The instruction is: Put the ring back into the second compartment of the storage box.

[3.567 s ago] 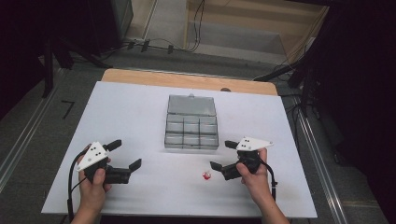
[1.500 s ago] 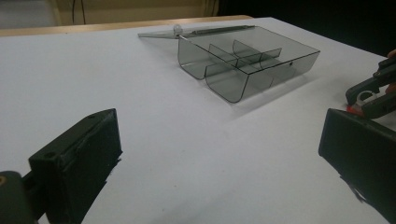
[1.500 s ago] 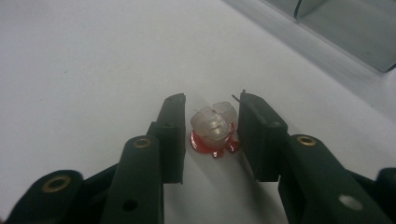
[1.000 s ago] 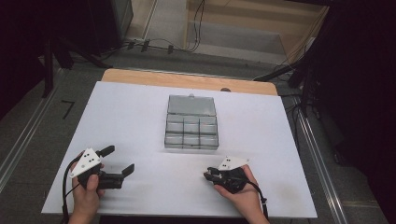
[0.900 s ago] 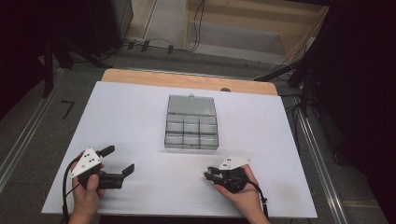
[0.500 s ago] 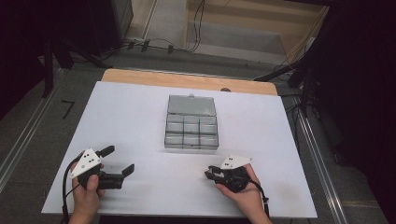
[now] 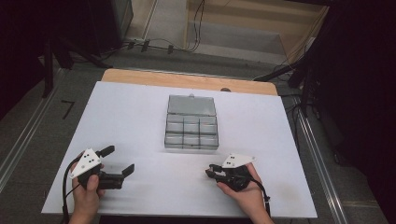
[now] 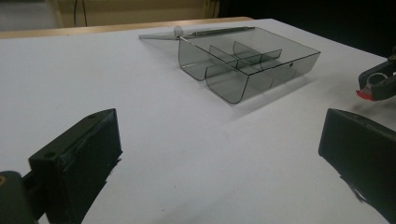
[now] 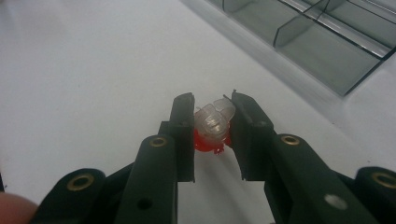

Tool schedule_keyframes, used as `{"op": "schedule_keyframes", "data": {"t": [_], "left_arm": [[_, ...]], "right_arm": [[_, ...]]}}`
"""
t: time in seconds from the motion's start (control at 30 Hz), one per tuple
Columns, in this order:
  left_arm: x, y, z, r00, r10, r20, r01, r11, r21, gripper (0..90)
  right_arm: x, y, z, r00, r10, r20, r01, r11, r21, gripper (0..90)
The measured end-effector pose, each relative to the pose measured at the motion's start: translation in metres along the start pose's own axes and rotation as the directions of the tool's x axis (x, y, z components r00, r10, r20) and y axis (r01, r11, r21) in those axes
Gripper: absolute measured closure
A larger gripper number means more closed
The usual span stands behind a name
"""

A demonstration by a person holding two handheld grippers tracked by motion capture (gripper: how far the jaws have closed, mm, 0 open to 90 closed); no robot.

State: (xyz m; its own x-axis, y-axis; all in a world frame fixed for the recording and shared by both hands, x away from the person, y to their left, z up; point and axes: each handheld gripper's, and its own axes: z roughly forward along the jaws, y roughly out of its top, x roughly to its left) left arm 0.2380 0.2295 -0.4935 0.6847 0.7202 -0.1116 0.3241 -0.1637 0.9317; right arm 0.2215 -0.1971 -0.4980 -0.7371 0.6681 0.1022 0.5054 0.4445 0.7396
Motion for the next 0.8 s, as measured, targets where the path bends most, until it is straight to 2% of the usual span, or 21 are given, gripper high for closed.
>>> {"op": "schedule_keyframes", "data": {"t": [0.8], "left_arm": [[-0.001,0.000,-0.001,0.9999,0.011,-0.001,-0.011,0.9999,-0.007,0.0]], "right_arm": [[0.000,0.017,-0.006,0.9996,-0.016,-0.021,0.016,1.000,-0.015,68.9]]}}
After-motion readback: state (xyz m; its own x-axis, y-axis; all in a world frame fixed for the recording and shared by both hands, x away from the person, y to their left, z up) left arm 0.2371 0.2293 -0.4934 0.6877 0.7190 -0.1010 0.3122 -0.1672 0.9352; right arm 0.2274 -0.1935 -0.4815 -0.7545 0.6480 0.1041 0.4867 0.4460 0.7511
